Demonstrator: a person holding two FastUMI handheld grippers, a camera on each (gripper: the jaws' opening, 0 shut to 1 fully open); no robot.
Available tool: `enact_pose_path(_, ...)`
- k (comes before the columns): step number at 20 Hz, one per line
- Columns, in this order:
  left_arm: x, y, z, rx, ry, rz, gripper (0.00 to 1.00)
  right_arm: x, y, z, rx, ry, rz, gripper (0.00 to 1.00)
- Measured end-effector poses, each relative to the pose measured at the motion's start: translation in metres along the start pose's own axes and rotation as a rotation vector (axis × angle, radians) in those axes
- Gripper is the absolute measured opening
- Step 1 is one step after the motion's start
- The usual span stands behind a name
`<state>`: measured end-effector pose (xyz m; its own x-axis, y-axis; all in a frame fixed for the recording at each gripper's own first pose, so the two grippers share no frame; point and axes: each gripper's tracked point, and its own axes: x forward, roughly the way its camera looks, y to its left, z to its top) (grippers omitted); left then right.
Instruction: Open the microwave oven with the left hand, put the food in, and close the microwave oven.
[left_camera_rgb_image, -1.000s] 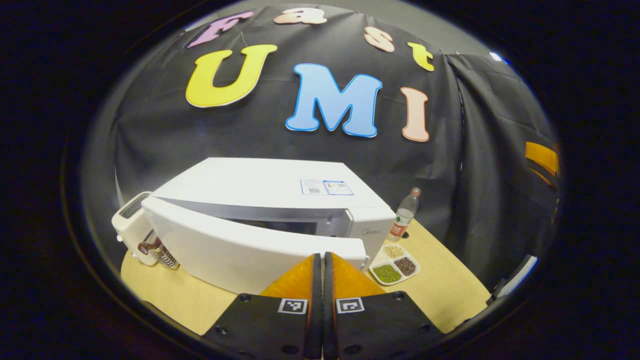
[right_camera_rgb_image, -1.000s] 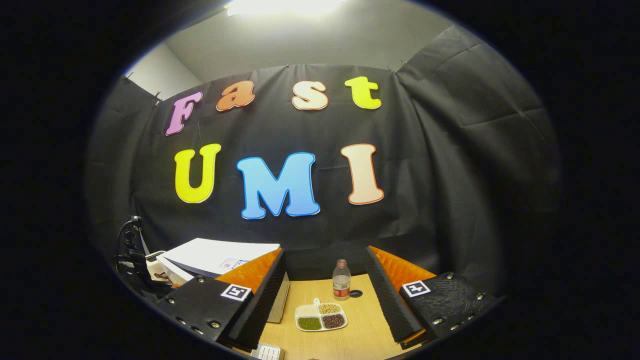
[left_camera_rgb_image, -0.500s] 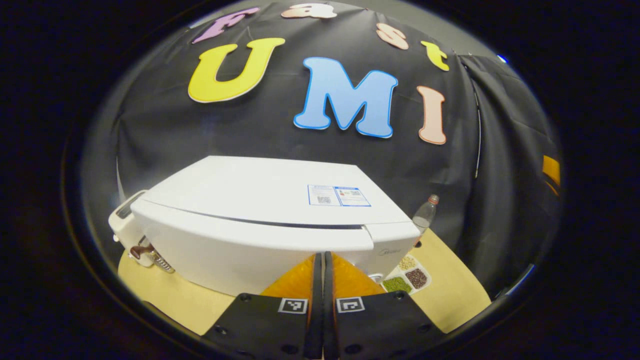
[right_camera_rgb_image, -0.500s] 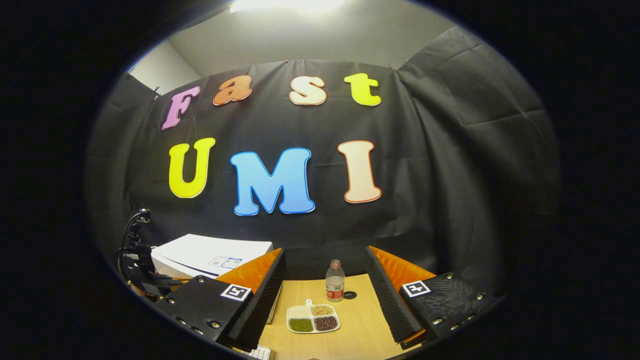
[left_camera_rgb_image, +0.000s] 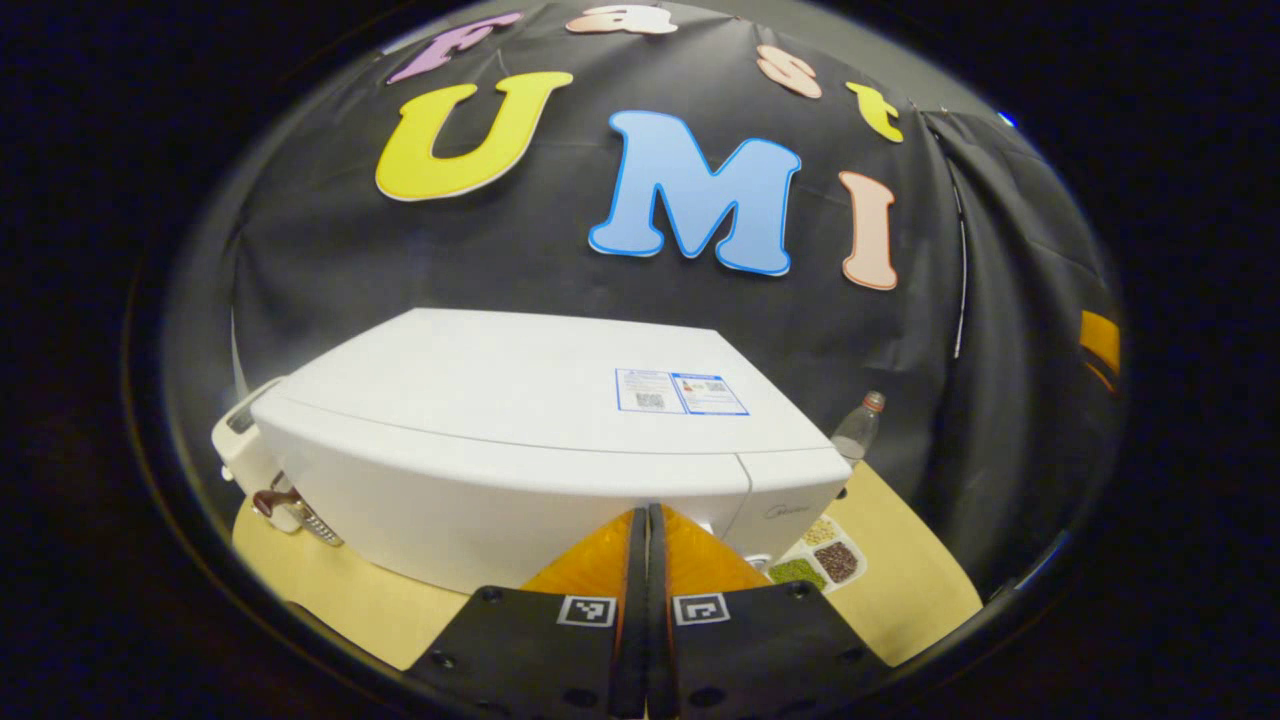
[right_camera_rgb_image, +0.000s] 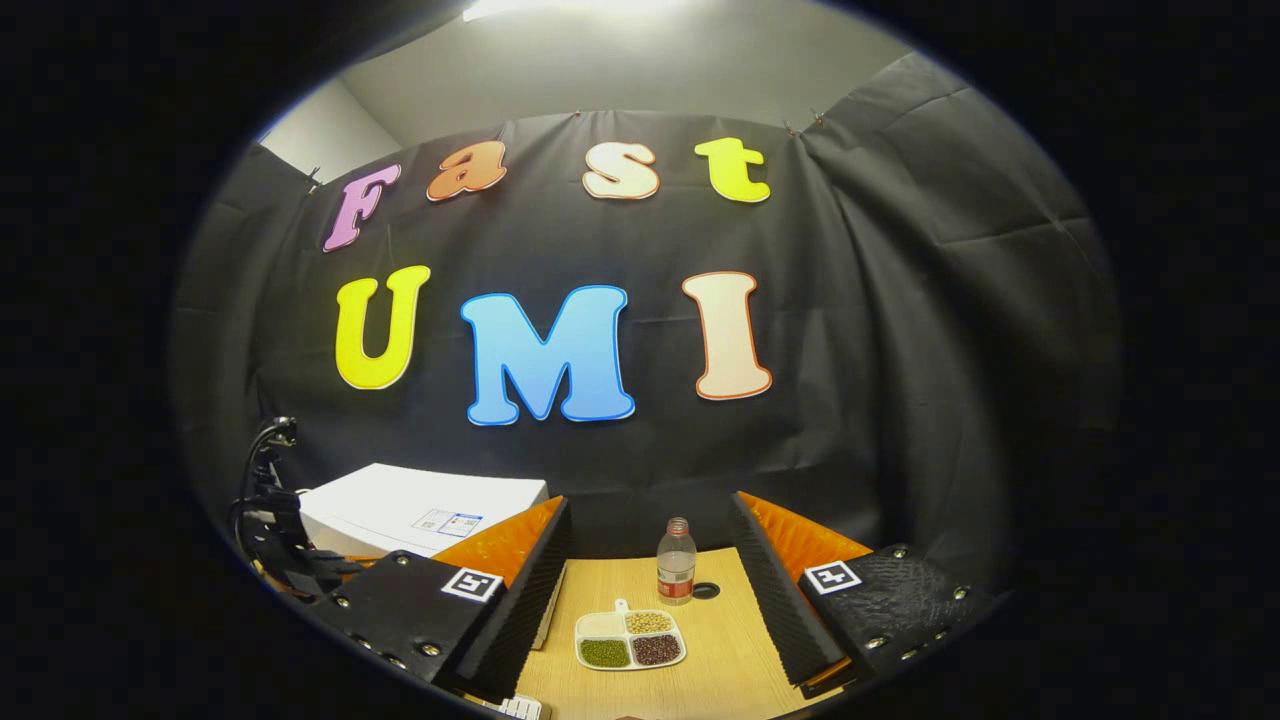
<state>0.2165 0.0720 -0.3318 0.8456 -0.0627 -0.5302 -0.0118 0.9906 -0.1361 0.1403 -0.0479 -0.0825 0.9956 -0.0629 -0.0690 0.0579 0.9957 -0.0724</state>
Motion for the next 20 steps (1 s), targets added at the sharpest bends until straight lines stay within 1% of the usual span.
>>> enact_pose_path(1, 0.002, 0.001, 0.004, 0.027, -0.010, -0.003, 0.07, 0.000, -0.001, 0.000, -0.003, 0.002, -0.002, 0.94)
enact_pose_path(3, 0.004, 0.001, 0.003, 0.049, -0.011, -0.002, 0.07, -0.002, -0.003, 0.000, 0.006, 0.006, -0.012, 0.94)
enact_pose_path(5, 0.003, 0.001, 0.003, 0.041, -0.010, -0.009, 0.07, -0.004, -0.004, -0.001, 0.004, 0.007, -0.023, 0.94)
enact_pose_path(6, 0.004, 0.001, 0.003, 0.039, -0.009, -0.014, 0.09, -0.005, -0.003, -0.001, 0.005, 0.009, -0.024, 0.94)
enact_pose_path(7, 0.003, 0.002, 0.004, 0.039, -0.010, -0.010, 0.07, -0.006, -0.001, -0.001, 0.005, 0.010, -0.022, 0.94)
enact_pose_path(8, -0.002, 0.004, 0.012, 0.048, -0.026, 0.004, 0.06, -0.008, 0.001, 0.000, 0.005, 0.010, -0.022, 0.94)
enact_pose_path(10, -0.020, 0.006, 0.039, 0.064, -0.088, 0.012, 0.07, -0.014, 0.008, 0.003, 0.002, 0.003, -0.016, 0.94)
enact_pose_path(11, -0.035, 0.006, 0.056, 0.080, -0.122, 0.016, 0.09, -0.017, 0.014, 0.007, 0.002, -0.003, -0.008, 0.94)
enact_pose_path(13, -0.072, 0.011, 0.092, 0.114, -0.200, 0.027, 0.07, -0.023, 0.029, 0.016, 0.000, -0.018, 0.013, 0.94)
enact_pose_path(15, -0.117, 0.020, 0.133, 0.136, -0.296, 0.051, 0.07, -0.029, 0.046, 0.030, 0.010, -0.038, 0.038, 0.94)
enact_pose_path(16, -0.142, 0.025, 0.153, 0.142, -0.350, 0.066, 0.08, -0.032, 0.054, 0.037, 0.019, -0.052, 0.049, 0.94)
enact_pose_path(17, -0.166, 0.029, 0.170, 0.146, -0.395, 0.078, 0.07, -0.037, 0.062, 0.045, 0.023, -0.061, 0.057, 0.94)
enact_pose_path(18, -0.187, 0.033, 0.183, 0.149, -0.427, 0.087, 0.09, -0.041, 0.070, 0.050, 0.025, -0.066, 0.062, 0.94)
enact_pose_path(19, -0.208, 0.037, 0.192, 0.151, -0.449, 0.090, 0.08, -0.046, 0.078, 0.055, 0.026, -0.070, 0.073, 0.94)
enact_pose_path(20, -0.227, 0.041, 0.198, 0.152, -0.465, 0.087, 0.26, -0.051, 0.087, 0.061, 0.026, -0.074, 0.081, 0.94)
